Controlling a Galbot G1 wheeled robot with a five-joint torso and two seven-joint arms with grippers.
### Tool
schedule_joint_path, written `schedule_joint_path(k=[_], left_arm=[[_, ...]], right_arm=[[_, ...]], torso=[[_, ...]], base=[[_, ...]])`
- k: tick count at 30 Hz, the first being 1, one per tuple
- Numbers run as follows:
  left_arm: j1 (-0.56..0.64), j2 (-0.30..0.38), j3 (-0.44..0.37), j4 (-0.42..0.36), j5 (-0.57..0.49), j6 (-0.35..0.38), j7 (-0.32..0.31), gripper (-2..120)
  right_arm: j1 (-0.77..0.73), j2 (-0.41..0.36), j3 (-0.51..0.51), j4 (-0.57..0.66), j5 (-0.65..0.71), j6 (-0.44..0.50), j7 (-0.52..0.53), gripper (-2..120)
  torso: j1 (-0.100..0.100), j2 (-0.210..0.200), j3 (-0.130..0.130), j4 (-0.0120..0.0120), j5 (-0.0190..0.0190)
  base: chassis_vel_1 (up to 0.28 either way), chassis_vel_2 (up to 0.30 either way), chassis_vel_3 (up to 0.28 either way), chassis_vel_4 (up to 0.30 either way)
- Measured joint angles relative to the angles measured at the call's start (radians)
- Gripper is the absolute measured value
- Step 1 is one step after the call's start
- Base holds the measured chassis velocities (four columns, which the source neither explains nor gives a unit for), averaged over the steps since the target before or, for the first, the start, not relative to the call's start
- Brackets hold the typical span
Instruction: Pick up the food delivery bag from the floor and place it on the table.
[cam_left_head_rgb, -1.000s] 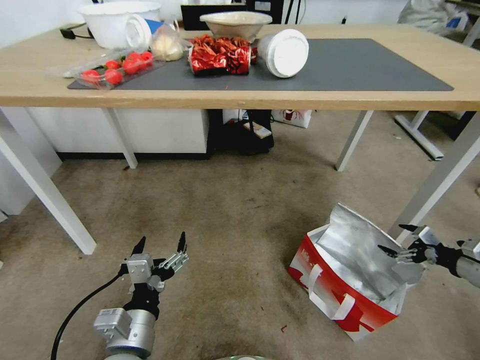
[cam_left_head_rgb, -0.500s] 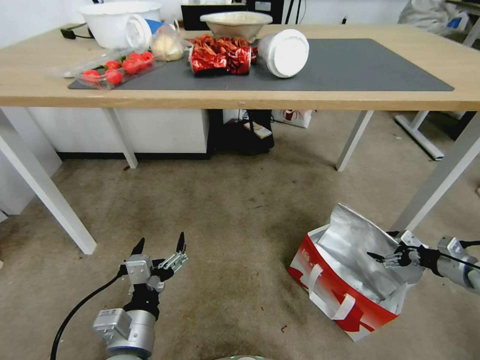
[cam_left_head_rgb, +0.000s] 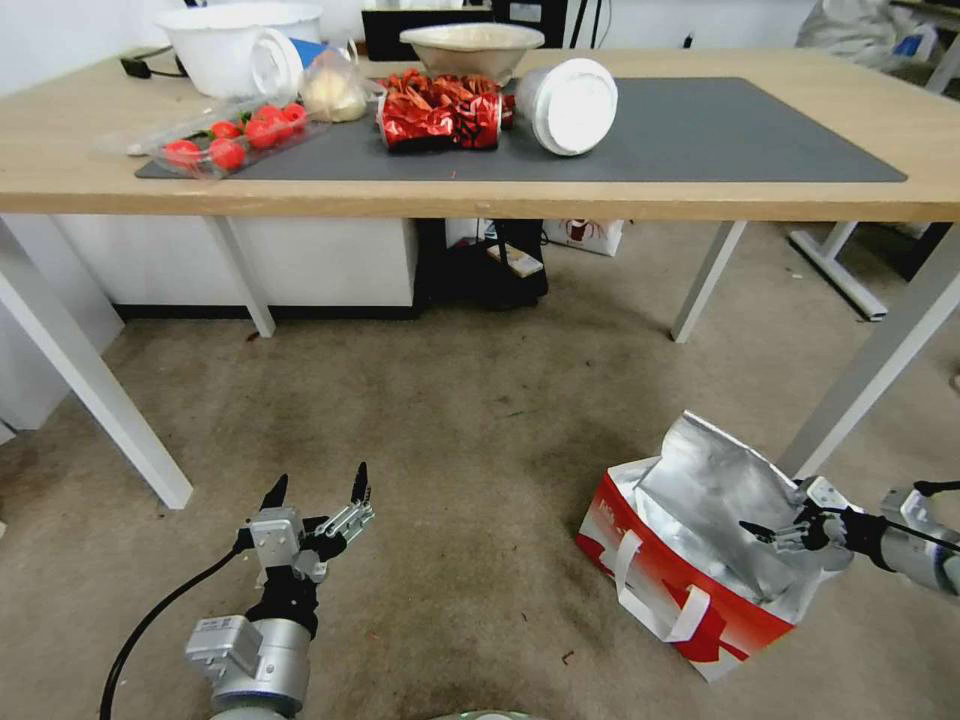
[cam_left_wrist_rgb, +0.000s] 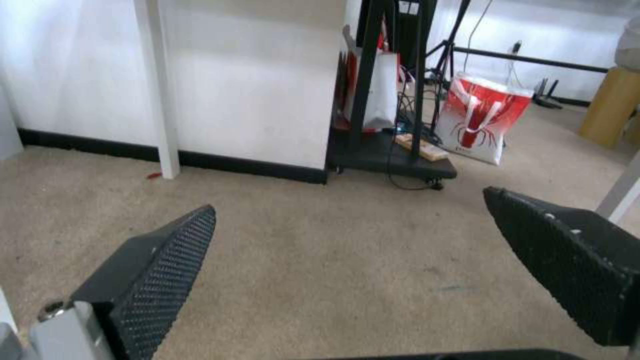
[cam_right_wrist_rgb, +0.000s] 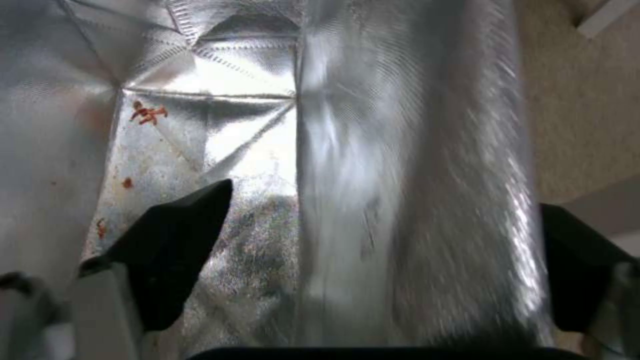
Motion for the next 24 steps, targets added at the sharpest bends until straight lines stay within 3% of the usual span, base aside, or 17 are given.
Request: schedule_joint_path(k=[6,9,17,24], left_arm=[[0.001,0.002,-0.001,-0.006,-0.001,-0.004,-0.002,100],[0.001,0.002,-0.001,-0.007,-0.001,-0.005,-0.002,100],[0.005,0.000,-0.003,-0.012,0.000,-0.016,-0.005,100],[0.009,-0.002,-0.004,-0.017,0.003,-0.018,-0.004,100]], right_arm=[[-0.016,-0.001,0.012,0.014,0.004,0.000,-0.003,61],[-0.016,-0.001,0.012,0.015,0.004,0.000,-0.003,56],[-0.020,-0.004,0.019,0.017,0.010,-0.001,-0.004,21],[-0.024,-0.002,0.020,0.018,0.011,-0.001,-0.003,0]], torso=[[0.000,0.000,0.000,0.0001,0.0000],[0.000,0.000,0.000,0.0002,0.0000],[0.000,0.000,0.000,0.0002,-0.0001],[0.000,0.000,0.000,0.0001,0.0000]], base=[[0.000,0.000,0.000,0.000],[0.000,0.000,0.000,0.000],[0.000,0.000,0.000,0.000],[0.000,0.000,0.000,0.000]])
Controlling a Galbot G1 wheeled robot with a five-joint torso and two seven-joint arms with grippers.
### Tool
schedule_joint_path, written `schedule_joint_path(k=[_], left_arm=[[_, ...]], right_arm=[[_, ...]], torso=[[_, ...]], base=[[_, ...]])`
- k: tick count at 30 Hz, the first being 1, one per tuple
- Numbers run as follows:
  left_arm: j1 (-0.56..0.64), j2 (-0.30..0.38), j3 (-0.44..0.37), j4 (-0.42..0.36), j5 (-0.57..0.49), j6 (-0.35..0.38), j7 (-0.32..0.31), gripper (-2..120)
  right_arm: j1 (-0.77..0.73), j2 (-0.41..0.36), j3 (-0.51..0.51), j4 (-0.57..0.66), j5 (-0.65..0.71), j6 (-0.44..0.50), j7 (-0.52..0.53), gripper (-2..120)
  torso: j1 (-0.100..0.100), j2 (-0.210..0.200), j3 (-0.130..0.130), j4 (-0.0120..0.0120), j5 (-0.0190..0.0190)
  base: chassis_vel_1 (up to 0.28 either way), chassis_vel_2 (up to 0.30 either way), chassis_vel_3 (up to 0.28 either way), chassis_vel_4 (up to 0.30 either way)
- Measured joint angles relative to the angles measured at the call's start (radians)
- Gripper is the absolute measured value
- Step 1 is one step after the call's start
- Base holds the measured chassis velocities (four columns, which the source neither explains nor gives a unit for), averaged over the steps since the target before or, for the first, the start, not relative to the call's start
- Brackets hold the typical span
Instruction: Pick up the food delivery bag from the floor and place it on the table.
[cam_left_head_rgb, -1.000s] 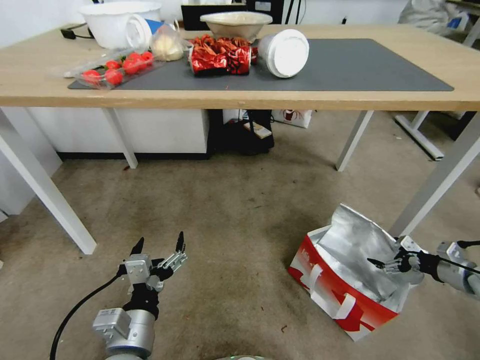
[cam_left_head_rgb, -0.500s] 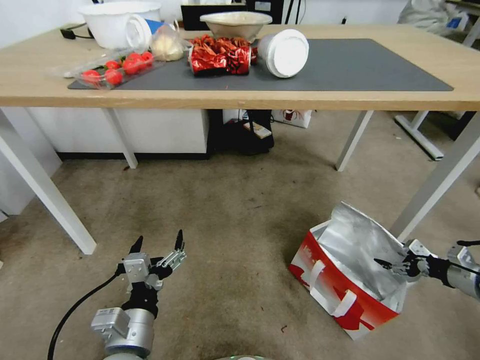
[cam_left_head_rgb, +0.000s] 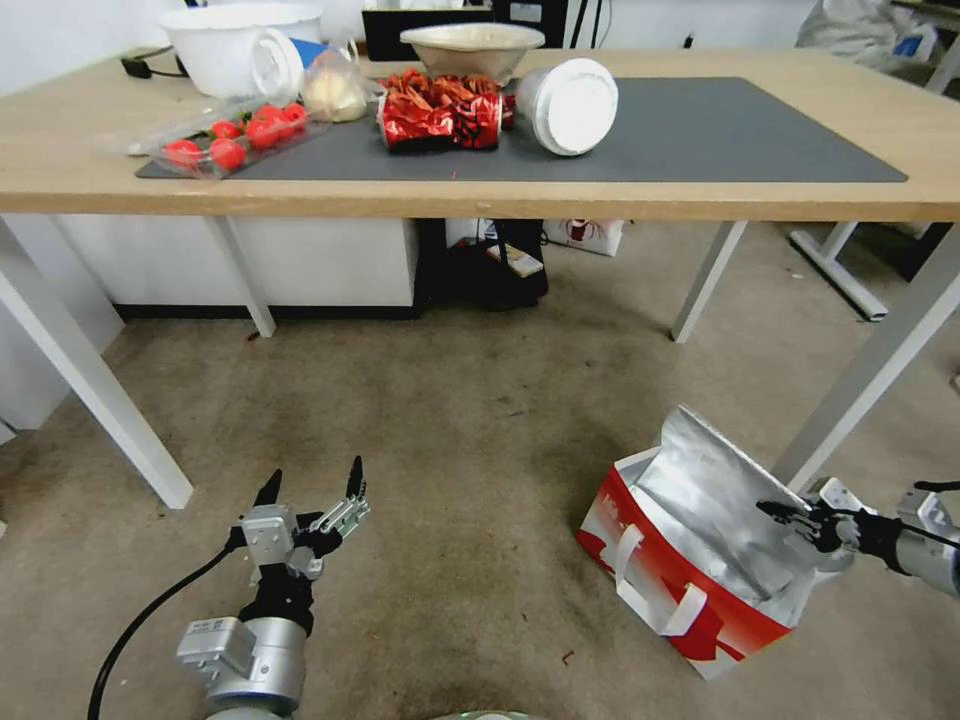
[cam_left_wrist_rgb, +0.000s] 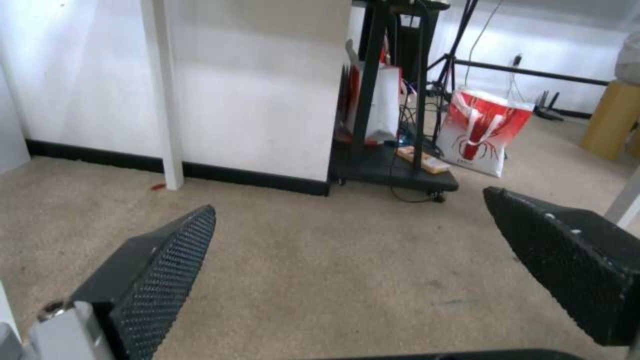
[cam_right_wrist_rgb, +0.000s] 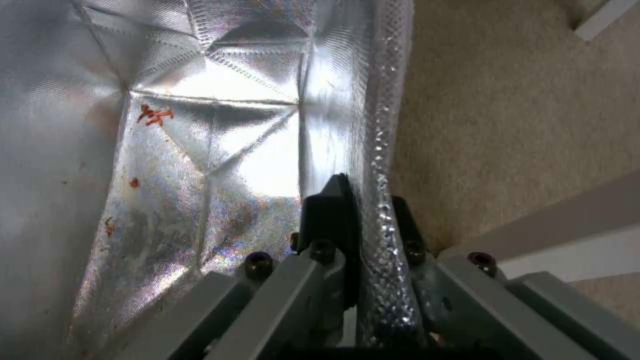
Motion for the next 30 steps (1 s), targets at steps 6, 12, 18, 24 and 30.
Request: schedule_joint_path(k=[6,12,18,24,30], left_arm=[[0.006,-0.001,0.000,-0.001,0.002,0.002,0.004,100],[0.007,0.000,-0.003,-0.005,0.005,0.004,0.005,100],[0.007,0.002,-0.007,-0.011,0.005,0.009,0.003,100],[0.007,0.003,-0.009,-0.012,0.005,0.010,0.002,100],[0.002,0.002,-0.009,-0.011,0.004,0.014,0.001,100]], right_arm=[[-0.003,-0.004,0.000,0.000,0.025,0.000,0.001,0],[-0.004,-0.023,0.012,0.012,0.095,0.017,-0.058,0],[0.004,-0.062,0.034,0.011,0.172,0.036,-0.226,0],[0.024,-0.104,0.041,0.021,0.235,0.028,-0.377,0],[0.058,-0.161,0.041,0.035,0.256,-0.013,-0.555,0]], torso=[[0.000,0.000,0.000,0.0000,0.0000],[0.000,0.000,0.000,0.0000,0.0000],[0.000,0.000,0.000,0.0000,0.0000],[0.000,0.000,0.000,0.0000,0.0000],[0.000,0.000,0.000,0.0000,0.0000]], base=[[0.000,0.000,0.000,0.000],[0.000,0.000,0.000,0.000],[0.000,0.000,0.000,0.000],[0.000,0.000,0.000,0.000],[0.000,0.000,0.000,0.000]])
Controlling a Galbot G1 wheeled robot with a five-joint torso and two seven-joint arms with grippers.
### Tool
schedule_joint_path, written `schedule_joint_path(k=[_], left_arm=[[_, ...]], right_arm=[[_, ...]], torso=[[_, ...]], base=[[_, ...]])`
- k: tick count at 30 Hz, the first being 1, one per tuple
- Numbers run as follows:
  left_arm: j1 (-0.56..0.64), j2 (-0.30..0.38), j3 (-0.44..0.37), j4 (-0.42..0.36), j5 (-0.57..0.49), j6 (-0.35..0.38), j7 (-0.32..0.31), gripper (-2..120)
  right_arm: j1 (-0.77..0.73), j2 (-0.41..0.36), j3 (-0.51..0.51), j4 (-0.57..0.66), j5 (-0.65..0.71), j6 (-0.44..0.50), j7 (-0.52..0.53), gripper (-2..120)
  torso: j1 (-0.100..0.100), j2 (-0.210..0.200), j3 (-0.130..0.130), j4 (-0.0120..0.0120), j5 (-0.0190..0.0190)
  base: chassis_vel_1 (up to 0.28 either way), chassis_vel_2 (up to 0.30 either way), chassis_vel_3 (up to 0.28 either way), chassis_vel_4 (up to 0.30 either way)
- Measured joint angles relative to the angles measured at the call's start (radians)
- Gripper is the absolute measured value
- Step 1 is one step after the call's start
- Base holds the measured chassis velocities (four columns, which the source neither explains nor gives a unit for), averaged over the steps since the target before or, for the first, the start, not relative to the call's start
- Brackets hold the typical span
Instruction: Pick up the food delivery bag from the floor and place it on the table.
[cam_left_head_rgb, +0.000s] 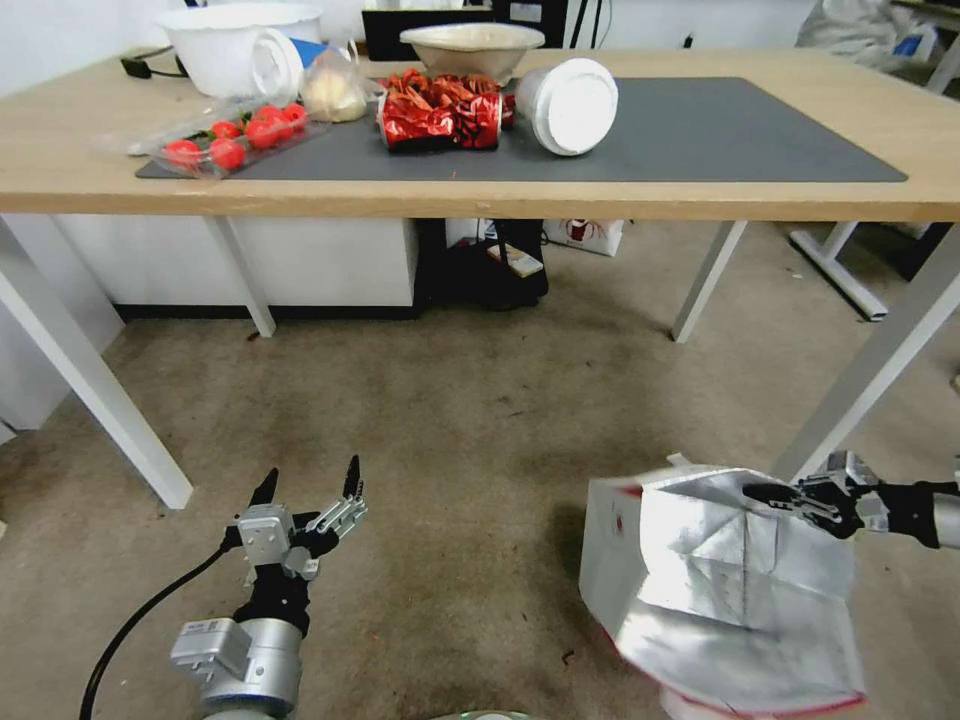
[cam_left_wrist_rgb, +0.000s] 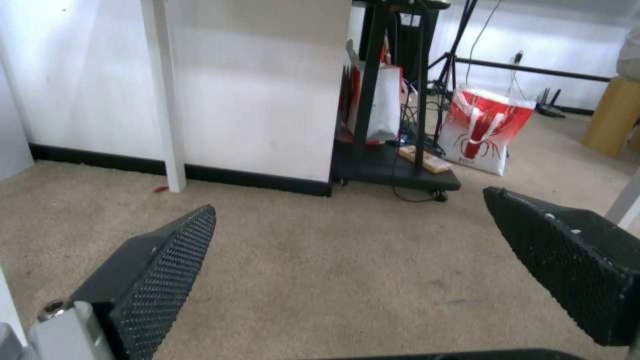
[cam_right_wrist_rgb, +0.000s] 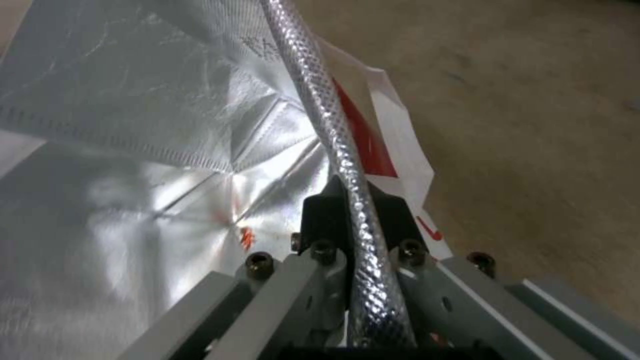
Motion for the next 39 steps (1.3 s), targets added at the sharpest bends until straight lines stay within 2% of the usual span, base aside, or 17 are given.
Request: schedule_joint_path(k=[9,14,39], left_arm=[[-0.019,0.004,-0.011,0.010,-0.003,0.012,-0.010,100],[-0.027,0.009,-0.013,0.017,-0.007,0.014,-0.009,100],[-0.035,-0.002,-0.009,0.009,-0.010,0.035,-0.016,100]], right_arm=[[0.003,-0.041,0.002,0.041,0.097,-0.084,-0.104,0],[-0.017,-0.043,0.002,0.067,0.186,-0.125,-0.087,0],[-0.053,-0.030,0.005,0.128,0.289,-0.174,-0.064,0]], torso=[[0.000,0.000,0.000,-0.0001,0.0000],[0.000,0.000,0.000,-0.0001,0.0000],[0.000,0.000,0.000,-0.0001,0.0000]], base=[[0.000,0.000,0.000,0.000],[0.000,0.000,0.000,0.000],[0.000,0.000,0.000,0.000]])
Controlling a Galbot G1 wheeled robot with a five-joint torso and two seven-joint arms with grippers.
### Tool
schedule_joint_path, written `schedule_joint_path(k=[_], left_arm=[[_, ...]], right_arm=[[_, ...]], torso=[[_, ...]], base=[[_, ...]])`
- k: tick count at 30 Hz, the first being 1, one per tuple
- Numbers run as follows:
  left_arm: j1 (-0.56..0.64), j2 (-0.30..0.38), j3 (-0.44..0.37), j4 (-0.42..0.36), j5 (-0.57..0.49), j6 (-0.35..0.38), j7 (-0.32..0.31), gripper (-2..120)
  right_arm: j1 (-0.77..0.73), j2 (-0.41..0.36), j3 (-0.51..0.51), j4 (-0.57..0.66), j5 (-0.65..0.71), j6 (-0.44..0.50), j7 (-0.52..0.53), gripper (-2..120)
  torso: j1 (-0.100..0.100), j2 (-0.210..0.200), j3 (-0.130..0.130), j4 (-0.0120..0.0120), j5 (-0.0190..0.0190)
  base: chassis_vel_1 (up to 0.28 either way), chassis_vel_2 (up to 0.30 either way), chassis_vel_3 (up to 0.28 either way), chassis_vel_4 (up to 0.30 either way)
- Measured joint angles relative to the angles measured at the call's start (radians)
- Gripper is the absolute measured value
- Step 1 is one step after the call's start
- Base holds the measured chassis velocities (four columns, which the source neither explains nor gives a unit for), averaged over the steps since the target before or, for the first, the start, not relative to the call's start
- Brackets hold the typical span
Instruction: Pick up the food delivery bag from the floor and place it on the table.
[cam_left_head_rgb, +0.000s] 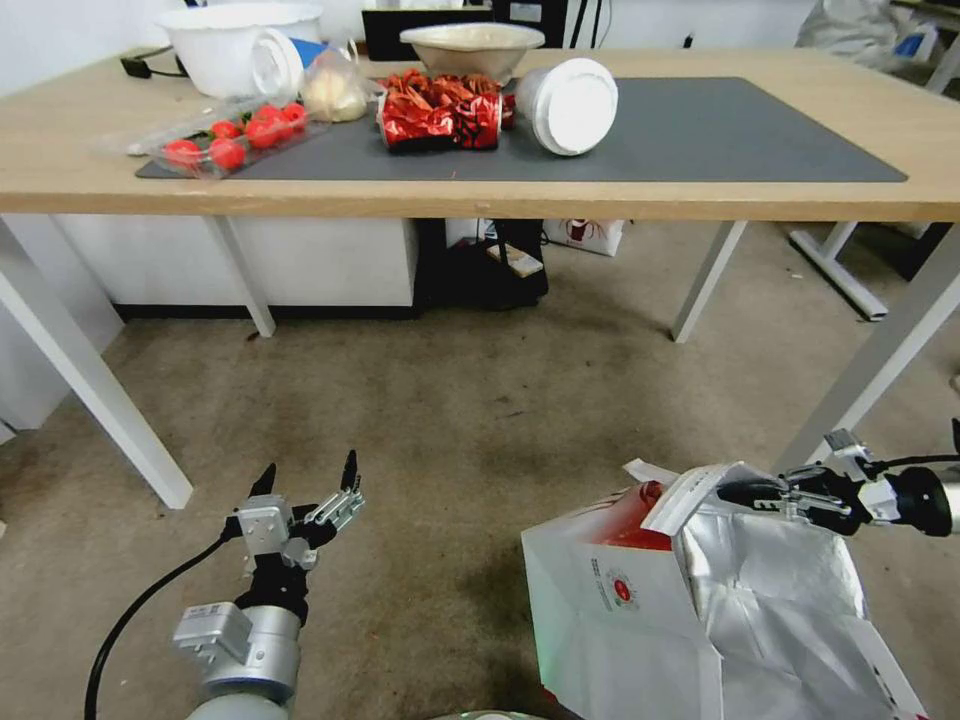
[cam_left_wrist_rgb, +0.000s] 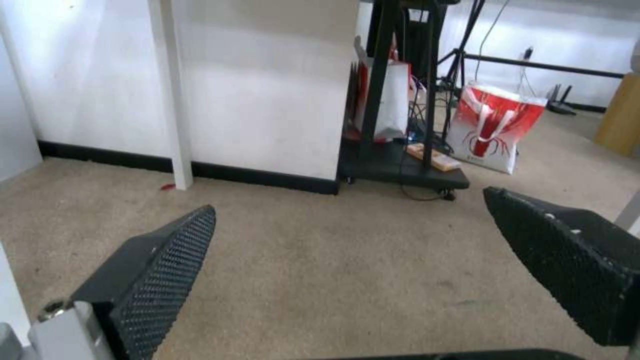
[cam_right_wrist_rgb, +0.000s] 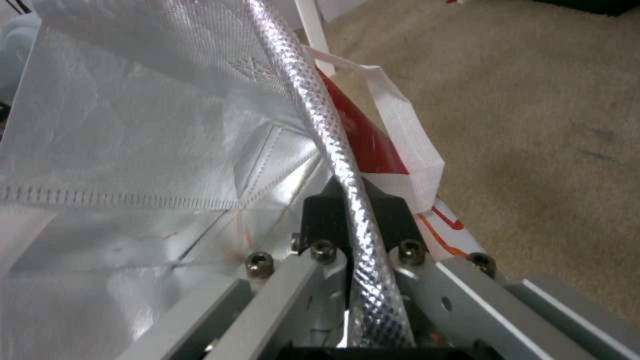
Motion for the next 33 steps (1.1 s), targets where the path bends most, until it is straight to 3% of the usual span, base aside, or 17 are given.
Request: schedule_joint_path(k=[33], left_arm=[[0.011,-0.013,0.007,-0.018,0.002,-0.051,-0.022,100]], right_arm=[[-0.027,-0.016,0.024,0.029,0.022,-0.003,0.017,0]], torso=[[0.000,0.000,0.000,0.0000,0.0000]], base=[[0.000,0.000,0.000,0.000]])
